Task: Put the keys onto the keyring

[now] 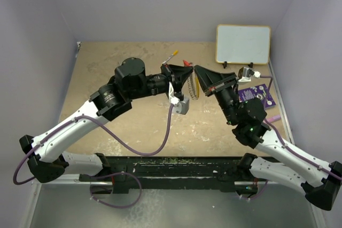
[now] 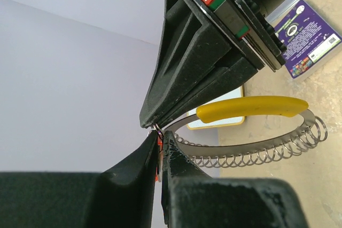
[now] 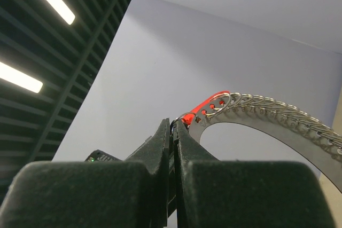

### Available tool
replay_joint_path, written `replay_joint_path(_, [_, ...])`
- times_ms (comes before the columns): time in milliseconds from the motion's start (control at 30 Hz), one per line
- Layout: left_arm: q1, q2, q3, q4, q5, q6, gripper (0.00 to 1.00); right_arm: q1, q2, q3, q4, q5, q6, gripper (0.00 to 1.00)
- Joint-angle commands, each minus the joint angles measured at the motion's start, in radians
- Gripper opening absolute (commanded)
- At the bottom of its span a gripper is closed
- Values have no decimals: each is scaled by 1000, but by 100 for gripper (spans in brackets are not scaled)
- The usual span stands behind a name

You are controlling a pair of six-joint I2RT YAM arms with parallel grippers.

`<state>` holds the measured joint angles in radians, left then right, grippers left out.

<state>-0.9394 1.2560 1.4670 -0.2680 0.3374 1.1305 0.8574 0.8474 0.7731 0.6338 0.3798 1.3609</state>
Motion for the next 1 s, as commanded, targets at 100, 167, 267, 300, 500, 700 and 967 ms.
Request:
replay_joint_path(100, [-8,-41,-65,93,-49,33,10,-4,-41,8,161,66,41,0])
replay_joint_path(167, [-8,-46,-82,118,-59,38,10,-4,-41,8,162,62,47,0])
replay_joint_path(267, [-8,-49,-99,147,-77,55,11,-4,-43,8,161,62,57,0])
replay_joint_path(300, [-8,-50,-107,162,-86,64,12,-4,-44,6,162,63,61,0])
replay_joint_path(500, [-8,-56,-131,205,-130,79,14,-4,-49,-15,190,74,91,0])
replay_joint_path(700, [-8,-49,-132,248,-133,73,14,-4,-38,-11,204,63,101,0])
replay_joint_path(967, [-8,-59,-116,410,-140,-108,14,-4,-50,-18,184,79,107,0])
